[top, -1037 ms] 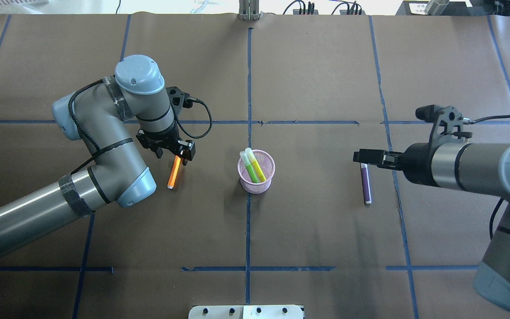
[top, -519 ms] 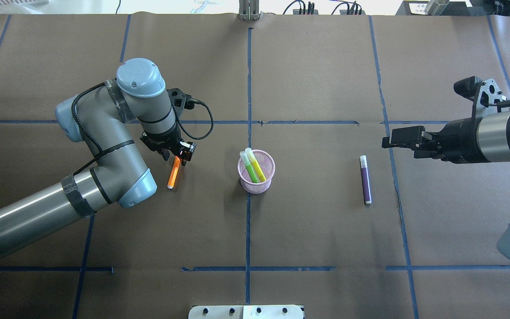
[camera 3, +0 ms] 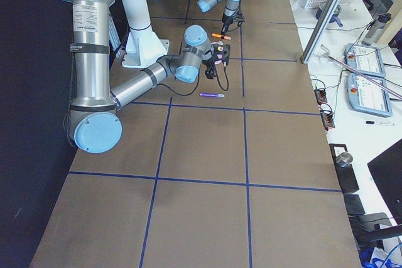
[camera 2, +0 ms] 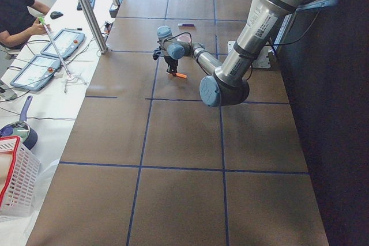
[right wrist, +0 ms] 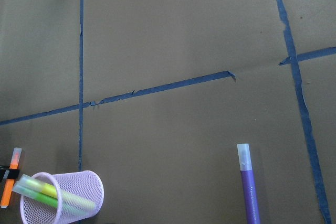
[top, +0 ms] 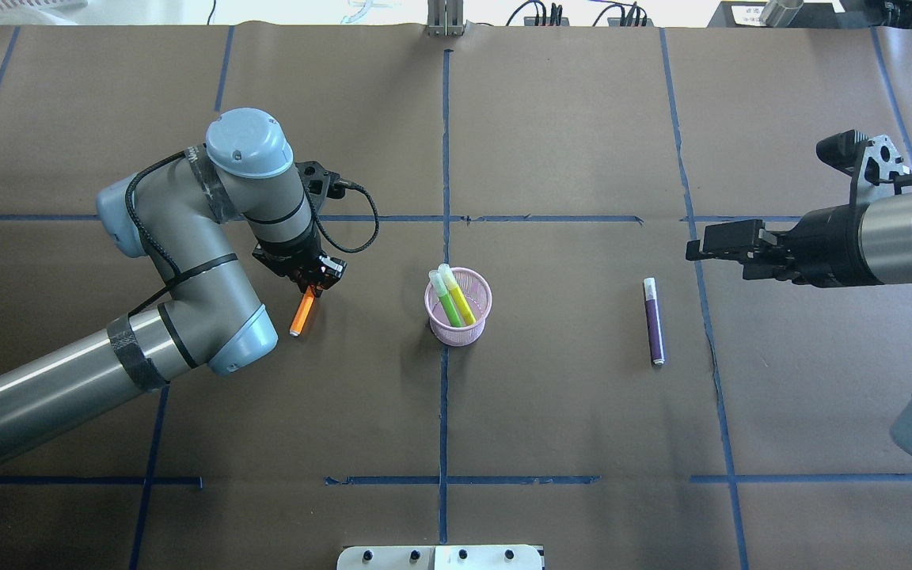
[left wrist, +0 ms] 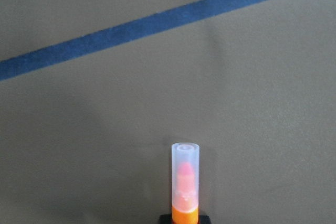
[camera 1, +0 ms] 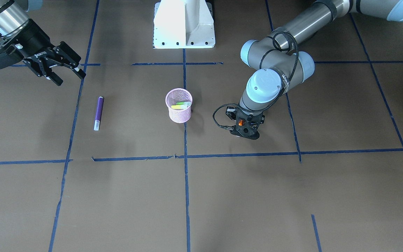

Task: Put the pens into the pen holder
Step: 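Lift the orange highlighter with the left gripper and drop it into the cup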

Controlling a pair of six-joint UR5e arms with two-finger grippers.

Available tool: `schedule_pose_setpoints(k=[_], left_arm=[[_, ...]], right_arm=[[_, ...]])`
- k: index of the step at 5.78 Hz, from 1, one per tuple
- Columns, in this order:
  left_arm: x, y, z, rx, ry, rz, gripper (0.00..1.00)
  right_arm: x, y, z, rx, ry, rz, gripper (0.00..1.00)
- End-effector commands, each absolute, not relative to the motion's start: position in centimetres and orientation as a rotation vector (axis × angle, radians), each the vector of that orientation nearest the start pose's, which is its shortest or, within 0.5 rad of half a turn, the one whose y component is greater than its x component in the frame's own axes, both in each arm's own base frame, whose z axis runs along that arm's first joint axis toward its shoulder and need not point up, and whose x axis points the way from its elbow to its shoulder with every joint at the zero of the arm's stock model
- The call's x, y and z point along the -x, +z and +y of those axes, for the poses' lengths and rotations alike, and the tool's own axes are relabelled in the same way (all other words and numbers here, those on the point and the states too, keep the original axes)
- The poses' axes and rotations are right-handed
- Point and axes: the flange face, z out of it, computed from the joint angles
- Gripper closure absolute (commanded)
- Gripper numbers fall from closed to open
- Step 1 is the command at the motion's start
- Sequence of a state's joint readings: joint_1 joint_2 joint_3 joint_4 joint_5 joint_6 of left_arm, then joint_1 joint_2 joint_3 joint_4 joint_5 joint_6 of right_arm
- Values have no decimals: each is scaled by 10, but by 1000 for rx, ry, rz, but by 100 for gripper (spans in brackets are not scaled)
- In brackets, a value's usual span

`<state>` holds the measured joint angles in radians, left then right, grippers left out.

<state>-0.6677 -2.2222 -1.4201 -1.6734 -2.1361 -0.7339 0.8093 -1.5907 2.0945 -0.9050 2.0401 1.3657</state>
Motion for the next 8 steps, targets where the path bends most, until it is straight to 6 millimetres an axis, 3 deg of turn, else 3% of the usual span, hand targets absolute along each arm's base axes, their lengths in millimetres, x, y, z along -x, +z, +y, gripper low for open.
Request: schedule_pose_setpoints(k=[1, 2, 3, 5, 6, 7, 8], left_arm=[[-526, 320, -512, -9, 340, 813, 92], [-522, 306, -510, -52, 349, 848, 100], [-509, 277, -505, -103, 354, 886, 100], [-475, 202, -478, -234, 149, 954, 100], [-480, 173, -458, -296, 66, 974, 100], [-479, 160, -447, -332, -4, 984, 100], [-497, 154, -421, -419, -41, 993, 100]], right_arm=[[244, 338, -393, -202, 263, -1209, 1], [237, 335, -395, -211, 271, -1214, 1], [229, 334, -396, -211, 279, -1217, 1], [227, 340, -399, -211, 290, -1207, 1], [228, 342, -400, -209, 290, -1203, 1], [230, 342, -402, -215, 294, -1202, 1], [231, 343, -404, -215, 295, -1200, 1]])
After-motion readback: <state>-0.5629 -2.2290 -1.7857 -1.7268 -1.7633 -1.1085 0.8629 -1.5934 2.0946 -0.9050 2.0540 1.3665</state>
